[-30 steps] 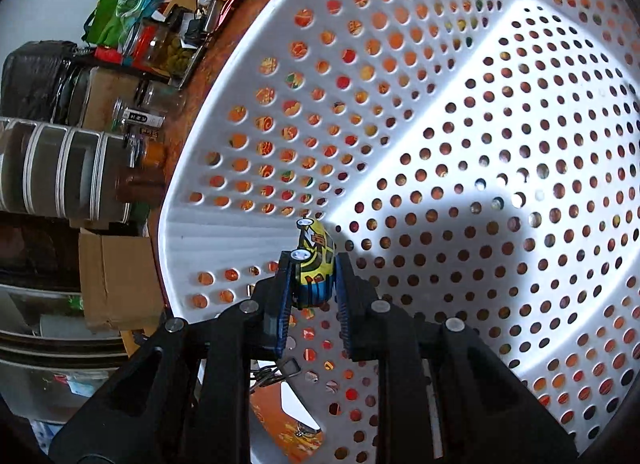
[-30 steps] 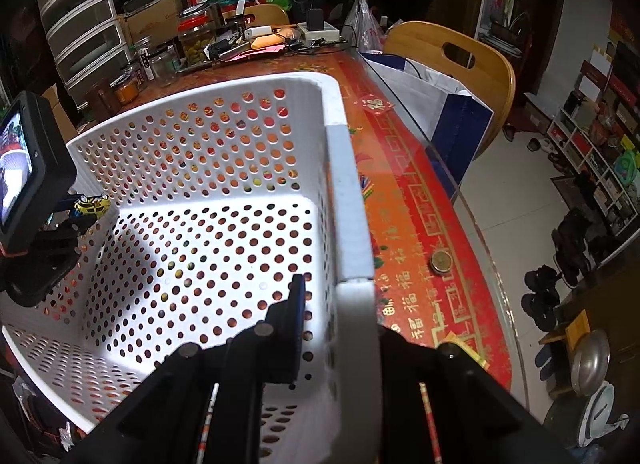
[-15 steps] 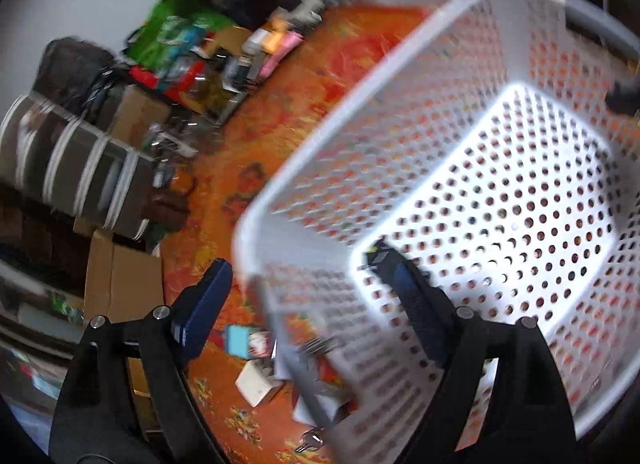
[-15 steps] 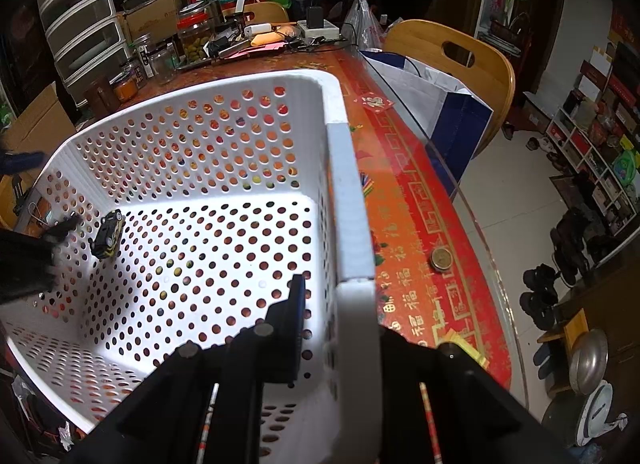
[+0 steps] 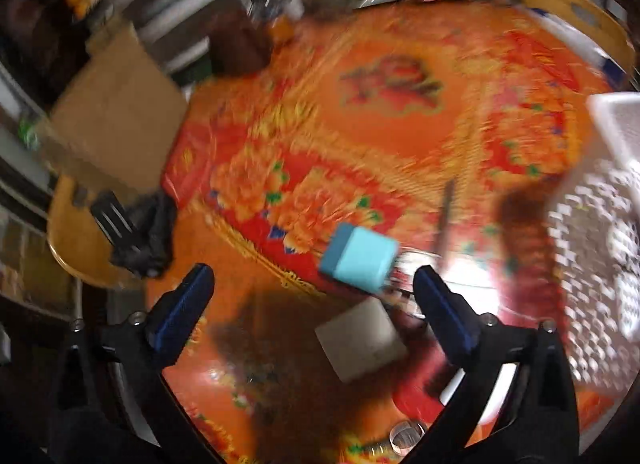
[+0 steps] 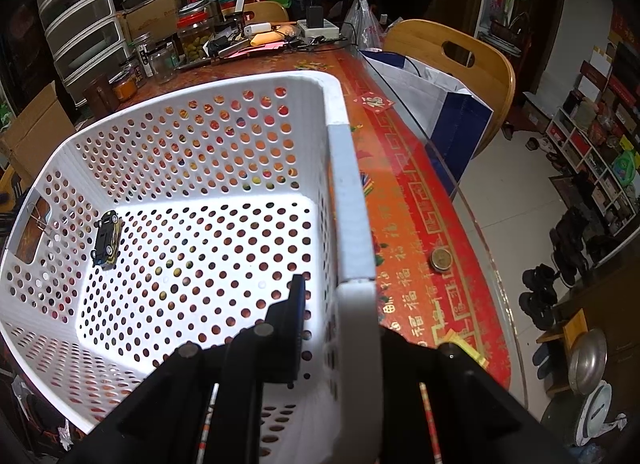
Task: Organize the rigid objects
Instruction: 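Grasp the teal cube charger with the left gripper, then carry the teal cube charger into the basket and release it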
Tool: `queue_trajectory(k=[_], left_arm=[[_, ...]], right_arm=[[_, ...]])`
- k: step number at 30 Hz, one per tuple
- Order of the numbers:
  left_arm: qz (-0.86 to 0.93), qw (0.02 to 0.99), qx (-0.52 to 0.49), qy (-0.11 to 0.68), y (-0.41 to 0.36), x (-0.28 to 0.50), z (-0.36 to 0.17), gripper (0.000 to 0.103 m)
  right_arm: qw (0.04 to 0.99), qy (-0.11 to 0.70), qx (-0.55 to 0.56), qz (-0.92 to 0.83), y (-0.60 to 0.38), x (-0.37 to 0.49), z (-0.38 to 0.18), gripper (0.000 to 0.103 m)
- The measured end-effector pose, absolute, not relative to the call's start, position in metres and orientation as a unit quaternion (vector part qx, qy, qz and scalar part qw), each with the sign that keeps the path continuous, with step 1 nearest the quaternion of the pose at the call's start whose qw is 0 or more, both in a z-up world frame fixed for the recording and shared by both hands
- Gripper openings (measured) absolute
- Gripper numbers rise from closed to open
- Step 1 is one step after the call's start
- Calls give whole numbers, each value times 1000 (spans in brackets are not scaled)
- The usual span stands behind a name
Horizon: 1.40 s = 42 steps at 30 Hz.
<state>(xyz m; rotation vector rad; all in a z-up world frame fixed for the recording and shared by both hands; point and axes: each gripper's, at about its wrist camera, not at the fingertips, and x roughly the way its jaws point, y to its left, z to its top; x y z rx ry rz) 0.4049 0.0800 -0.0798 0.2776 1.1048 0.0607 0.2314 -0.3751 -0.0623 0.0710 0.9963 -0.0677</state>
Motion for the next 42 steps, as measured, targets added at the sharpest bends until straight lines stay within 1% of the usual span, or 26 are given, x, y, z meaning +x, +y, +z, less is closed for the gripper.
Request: queue_trajectory(k=[1, 2, 6, 9, 12, 14, 18, 21, 24, 26, 27, 28, 33, 35, 38, 40, 42], left_arm=[[30, 838, 114, 532, 87, 412, -88, 87], [32, 835, 95, 541, 95, 419, -95, 86], [24, 833, 34, 552, 107, 437, -111, 85], [-17, 831, 41, 554, 95, 434, -115, 85], [-4, 834, 70, 548, 86, 430, -116, 85], [-6, 829, 55, 556, 90, 432, -117, 84], [4, 820, 35, 571, 98, 445, -136, 86], [5, 821, 14, 571, 105, 448, -143, 85], [8, 822, 15, 570, 106, 447, -147, 84], [3, 822, 5, 569, 107, 446, -147, 77], [-4, 822, -4, 570, 108, 446, -147, 66], [-11, 821, -11, 571, 107, 445, -146, 61], [17, 826, 18, 564, 100, 441, -142, 60], [29, 834, 30, 550, 97, 437, -135, 60], [60, 855, 68, 511, 87, 425, -109, 60], [80, 870, 102, 475, 74, 413, -85, 60], [75, 885, 113, 446, 60, 400, -57, 60]], right_arm=[[877, 478, 34, -32, -375, 232, -62, 11], [877, 478, 35, -32, -375, 232, -62, 12], [876, 479, 39, -33, -375, 232, -62, 12], [877, 479, 38, -32, -375, 232, -62, 12], [877, 478, 38, -33, -375, 232, -62, 12], [877, 478, 37, -33, -375, 232, -63, 12], [877, 479, 37, -34, -375, 232, -63, 12], [876, 480, 37, -34, -375, 233, -62, 12], [876, 480, 36, -33, -374, 233, -63, 12], [876, 480, 36, -33, -374, 232, -63, 12], [876, 480, 36, -33, -374, 232, -63, 12], [876, 479, 36, -33, -374, 232, -63, 12], [877, 478, 36, -33, -374, 233, -63, 12], [877, 478, 35, -33, -374, 233, -63, 12], [877, 478, 35, -33, -373, 233, -63, 12], [877, 477, 35, -33, -373, 233, -63, 12], [878, 477, 36, -32, -373, 233, -63, 12]])
